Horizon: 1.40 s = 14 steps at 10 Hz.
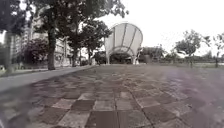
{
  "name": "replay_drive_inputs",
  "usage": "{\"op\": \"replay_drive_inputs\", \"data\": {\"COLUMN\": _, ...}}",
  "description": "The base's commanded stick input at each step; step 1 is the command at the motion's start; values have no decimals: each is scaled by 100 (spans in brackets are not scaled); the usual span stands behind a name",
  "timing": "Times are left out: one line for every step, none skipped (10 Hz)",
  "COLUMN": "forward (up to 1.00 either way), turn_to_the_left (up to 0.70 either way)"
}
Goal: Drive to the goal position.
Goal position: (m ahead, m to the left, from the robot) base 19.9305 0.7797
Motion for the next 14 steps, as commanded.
{"op": "replay_drive_inputs", "data": {"forward": 100, "turn_to_the_left": 0}}
{"op": "replay_drive_inputs", "data": {"forward": 100, "turn_to_the_left": 0}}
{"op": "replay_drive_inputs", "data": {"forward": 100, "turn_to_the_left": 0}}
{"op": "replay_drive_inputs", "data": {"forward": 100, "turn_to_the_left": 0}}
{"op": "replay_drive_inputs", "data": {"forward": 100, "turn_to_the_left": 0}}
{"op": "replay_drive_inputs", "data": {"forward": 100, "turn_to_the_left": 0}}
{"op": "replay_drive_inputs", "data": {"forward": 100, "turn_to_the_left": 0}}
{"op": "replay_drive_inputs", "data": {"forward": 100, "turn_to_the_left": 0}}
{"op": "replay_drive_inputs", "data": {"forward": 100, "turn_to_the_left": 0}}
{"op": "replay_drive_inputs", "data": {"forward": 100, "turn_to_the_left": 0}}
{"op": "replay_drive_inputs", "data": {"forward": 100, "turn_to_the_left": 0}}
{"op": "replay_drive_inputs", "data": {"forward": 100, "turn_to_the_left": 0}}
{"op": "replay_drive_inputs", "data": {"forward": 100, "turn_to_the_left": 0}}
{"op": "replay_drive_inputs", "data": {"forward": 100, "turn_to_the_left": 0}}
